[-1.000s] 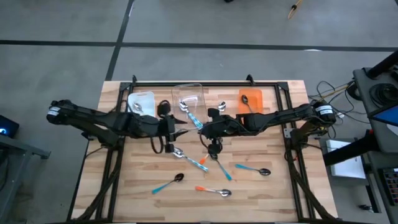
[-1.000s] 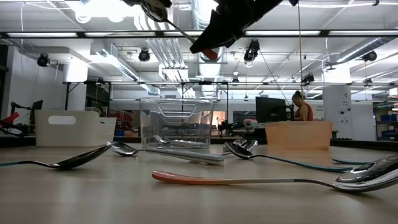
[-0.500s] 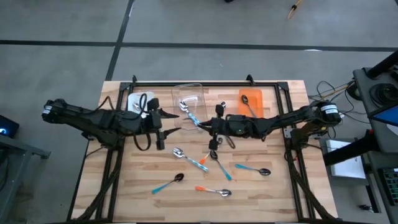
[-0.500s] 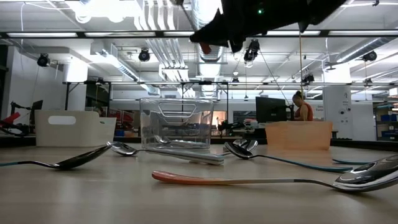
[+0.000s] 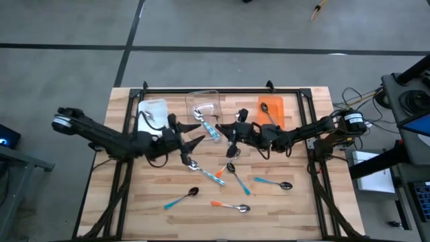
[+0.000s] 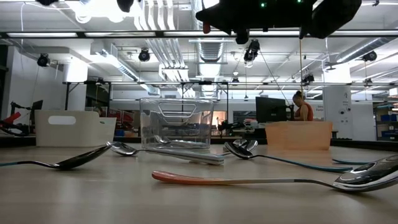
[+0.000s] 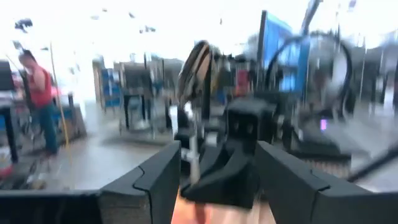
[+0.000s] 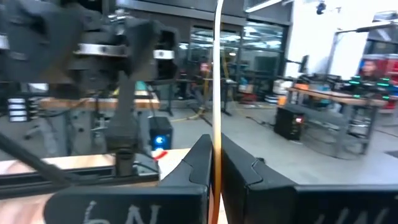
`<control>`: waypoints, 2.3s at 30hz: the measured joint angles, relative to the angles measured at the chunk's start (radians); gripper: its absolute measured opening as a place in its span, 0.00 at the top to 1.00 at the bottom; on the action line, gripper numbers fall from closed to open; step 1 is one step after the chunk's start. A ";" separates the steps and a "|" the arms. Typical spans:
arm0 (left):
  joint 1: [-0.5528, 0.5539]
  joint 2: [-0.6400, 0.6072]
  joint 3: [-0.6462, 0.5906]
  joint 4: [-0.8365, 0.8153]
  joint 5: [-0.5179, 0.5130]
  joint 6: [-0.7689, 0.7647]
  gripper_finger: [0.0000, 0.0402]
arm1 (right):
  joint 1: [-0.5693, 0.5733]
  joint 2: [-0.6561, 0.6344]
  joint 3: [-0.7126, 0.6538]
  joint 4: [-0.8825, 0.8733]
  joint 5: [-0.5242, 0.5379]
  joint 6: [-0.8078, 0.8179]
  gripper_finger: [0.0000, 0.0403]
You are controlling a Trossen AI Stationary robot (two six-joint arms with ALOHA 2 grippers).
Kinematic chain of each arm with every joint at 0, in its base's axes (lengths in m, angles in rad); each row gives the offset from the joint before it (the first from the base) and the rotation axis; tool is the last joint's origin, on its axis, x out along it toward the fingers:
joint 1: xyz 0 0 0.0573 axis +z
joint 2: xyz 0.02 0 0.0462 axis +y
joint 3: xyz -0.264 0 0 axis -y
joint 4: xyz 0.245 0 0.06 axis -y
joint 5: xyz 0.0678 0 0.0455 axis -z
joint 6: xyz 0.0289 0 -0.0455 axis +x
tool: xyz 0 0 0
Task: Sort silverware by color (type)
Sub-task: Put the orange spoon into the white bin
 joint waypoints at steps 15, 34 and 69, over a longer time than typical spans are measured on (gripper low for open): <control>0.034 0.316 0.125 0.318 -0.186 0.116 0.53 | 0.000 0.000 0.000 -0.007 0.130 -0.040 0.98; 0.090 0.343 0.220 0.189 -0.227 0.076 0.54 | 0.025 0.000 0.000 -0.023 0.094 -0.243 0.98; 0.094 0.334 0.219 0.135 -0.230 0.006 1.00 | 0.024 0.000 0.001 -0.061 0.172 -0.165 0.80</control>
